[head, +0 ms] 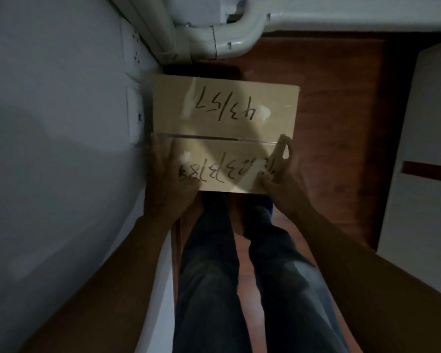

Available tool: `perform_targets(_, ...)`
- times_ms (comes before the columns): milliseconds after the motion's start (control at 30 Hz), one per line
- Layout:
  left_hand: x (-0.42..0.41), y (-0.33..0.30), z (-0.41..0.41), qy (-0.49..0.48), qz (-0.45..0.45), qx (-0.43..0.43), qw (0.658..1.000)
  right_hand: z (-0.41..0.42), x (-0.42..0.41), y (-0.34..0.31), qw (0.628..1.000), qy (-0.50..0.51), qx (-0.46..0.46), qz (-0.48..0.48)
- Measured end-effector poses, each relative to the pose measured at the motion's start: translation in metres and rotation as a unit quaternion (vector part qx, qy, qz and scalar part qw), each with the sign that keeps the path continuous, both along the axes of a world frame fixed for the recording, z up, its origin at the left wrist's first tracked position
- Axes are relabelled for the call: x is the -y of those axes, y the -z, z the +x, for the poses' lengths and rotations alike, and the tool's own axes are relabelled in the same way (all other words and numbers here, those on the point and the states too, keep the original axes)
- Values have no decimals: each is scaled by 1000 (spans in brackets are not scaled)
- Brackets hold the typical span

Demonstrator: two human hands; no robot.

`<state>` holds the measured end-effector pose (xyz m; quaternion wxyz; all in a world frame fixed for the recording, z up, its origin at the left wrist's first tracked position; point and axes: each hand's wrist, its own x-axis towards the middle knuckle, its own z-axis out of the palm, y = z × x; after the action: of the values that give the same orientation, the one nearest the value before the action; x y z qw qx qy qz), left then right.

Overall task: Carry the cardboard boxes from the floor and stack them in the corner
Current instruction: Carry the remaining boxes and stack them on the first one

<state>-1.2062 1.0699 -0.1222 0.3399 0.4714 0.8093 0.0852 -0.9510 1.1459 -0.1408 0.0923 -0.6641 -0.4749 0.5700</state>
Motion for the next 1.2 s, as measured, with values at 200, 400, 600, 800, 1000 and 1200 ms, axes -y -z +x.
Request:
perform_targets(200,-21,0,-13,72,-70,-17,995,-14,-14,-12,994,-87,63,11)
perform_targets(400,-55,-92,-13,77,-80,85,990,-10,-17,-96,986,-45,159,11)
perform_targets(600,-97,-247,30,228,-166,88,955,32,12,-274,987,9,144,-67)
perform_targets(800,-70,-349,126,362,-182,123,906,98,95,-401,973,215,70,-45)
perform_targets(1000,-1,-384,261,545,-190,92,811,153,244,-418,903,422,63,-47)
perform_targets(1200,122,-396,388,710,-156,47,685,201,422,-415,825,558,19,-89)
